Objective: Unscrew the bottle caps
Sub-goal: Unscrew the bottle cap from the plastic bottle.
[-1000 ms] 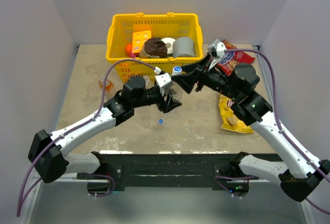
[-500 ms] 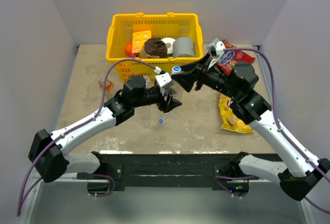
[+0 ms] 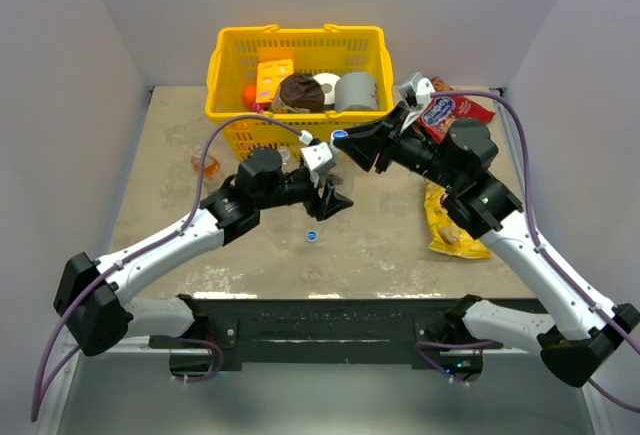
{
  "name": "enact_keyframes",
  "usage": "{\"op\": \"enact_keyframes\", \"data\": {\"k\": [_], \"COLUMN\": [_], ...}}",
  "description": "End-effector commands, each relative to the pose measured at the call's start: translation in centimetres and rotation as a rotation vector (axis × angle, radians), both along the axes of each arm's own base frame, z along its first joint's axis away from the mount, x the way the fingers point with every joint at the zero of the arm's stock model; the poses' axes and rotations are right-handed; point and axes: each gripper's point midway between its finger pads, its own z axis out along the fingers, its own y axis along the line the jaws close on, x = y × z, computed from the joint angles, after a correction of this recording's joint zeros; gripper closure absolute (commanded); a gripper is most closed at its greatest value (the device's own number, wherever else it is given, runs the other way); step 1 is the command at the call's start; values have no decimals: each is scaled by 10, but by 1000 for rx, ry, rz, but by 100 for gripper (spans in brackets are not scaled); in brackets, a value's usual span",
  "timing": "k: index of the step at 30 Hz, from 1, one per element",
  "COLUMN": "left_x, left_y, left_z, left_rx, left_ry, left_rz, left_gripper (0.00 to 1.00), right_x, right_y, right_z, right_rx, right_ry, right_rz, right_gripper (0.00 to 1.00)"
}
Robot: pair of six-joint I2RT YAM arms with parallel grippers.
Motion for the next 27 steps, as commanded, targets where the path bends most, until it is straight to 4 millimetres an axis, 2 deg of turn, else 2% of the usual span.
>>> {"op": "enact_keyframes", "data": {"k": [1,4,7,8,10,11,15,17,22,25,27], "left_x": [-15,-29,-56,-69,-80,-87,-105,-115,-130,-127,-120], "left_y": [-6,-8,-9,-8,-6,-5,-5,-4,0,-2,-4], "left_z": [39,46,56,59,63,64,63,65,68,66,64], "left_rx": [-88,-111,-146,-157,-173,-179,-180,-195,-211,-205,-197], "left_ry": [-96,-131,-162,-194,-213,-218,-191,-177,-146,-131,-142], "left_rz": [-88,-173,-320,-394,-450,-491,-615,-674,-771,-756,-717], "left_gripper": [78,78,77,77,77,77,77,77,77,77,77], "right_x": [-20,-28,-29,-42,-45,-58,-89,-97,-105,-99,-93], "right_y": [9,8,1,2,-4,-3,-5,-7,-16,-16,-15], "right_z": [2,-1,0,-1,0,-4,-9,-7,-15,-11,-8], "right_rx": [-18,-54,-55,-53,-38,-49,-71,-74,-90,-90,-87], "right_ry": [-3,-33,-47,-50,-53,-48,-65,-100,-117,-124,-122], "right_rz": [97,157,236,337,396,491,717,779,896,857,811], "right_gripper": [71,73,73,73,73,73,73,73,73,73,68]}}
